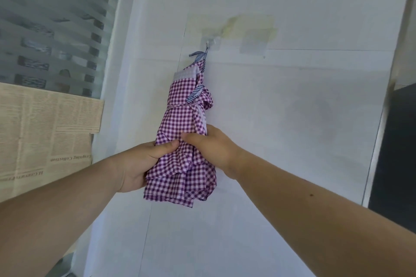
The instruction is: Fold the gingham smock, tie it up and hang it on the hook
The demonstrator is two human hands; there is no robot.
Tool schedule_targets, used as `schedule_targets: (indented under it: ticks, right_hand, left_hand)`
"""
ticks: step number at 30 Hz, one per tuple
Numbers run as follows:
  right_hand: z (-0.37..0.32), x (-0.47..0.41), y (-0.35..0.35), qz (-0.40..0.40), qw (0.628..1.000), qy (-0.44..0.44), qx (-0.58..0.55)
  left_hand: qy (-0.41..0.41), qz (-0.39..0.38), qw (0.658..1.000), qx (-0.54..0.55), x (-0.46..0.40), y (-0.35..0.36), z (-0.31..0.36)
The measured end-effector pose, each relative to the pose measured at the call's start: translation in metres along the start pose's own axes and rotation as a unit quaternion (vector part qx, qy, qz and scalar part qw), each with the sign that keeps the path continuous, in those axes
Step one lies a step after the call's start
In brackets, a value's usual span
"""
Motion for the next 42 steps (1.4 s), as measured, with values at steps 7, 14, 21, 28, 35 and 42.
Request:
schedule_targets:
  ticks: [7, 14, 21, 28, 35, 42]
  right_hand:
    - [0.022, 0.002, 0.001, 0.023, 0.999, 0.013, -0.043]
    - [0.027, -0.003, 0.007, 0.144, 0.933, -0.049, 0.326]
    - [0.028, 0.002, 0.013, 0.088, 0.962, 0.015, 0.258]
    - [0.040, 0.009, 0.020, 0.048, 0.975, 0.096, 0.195]
    - [0.045, 0.004, 0.026, 0.063, 0.982, 0.092, 0.152]
    - [0.044, 0.008, 0.030, 0.042, 0.969, 0.126, 0.207]
  left_hand:
    - [0.030, 0.037, 0.999, -0.024, -0.006, -0.007, -0.002]
    - [-0.019, 0.050, 0.992, -0.112, -0.004, -0.013, -0.006]
    - [-0.044, 0.042, 0.988, -0.141, -0.001, -0.015, -0.014]
    - [-0.003, 0.090, 0.989, -0.116, -0.006, -0.017, -0.027]
    - [0.012, 0.121, 0.986, -0.113, -0.010, -0.024, -0.033]
    - [-0.023, 0.111, 0.982, -0.150, -0.007, -0.025, -0.033]
Point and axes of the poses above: each hand's wrist, its own x-axis away from the middle knuckle, its own y-axis out of the palm, z = x × y, the point moved 1 cm from there along -x, towards the middle knuckle, and after that the axes turned 4 degrees about y, right-handed, at the moved point
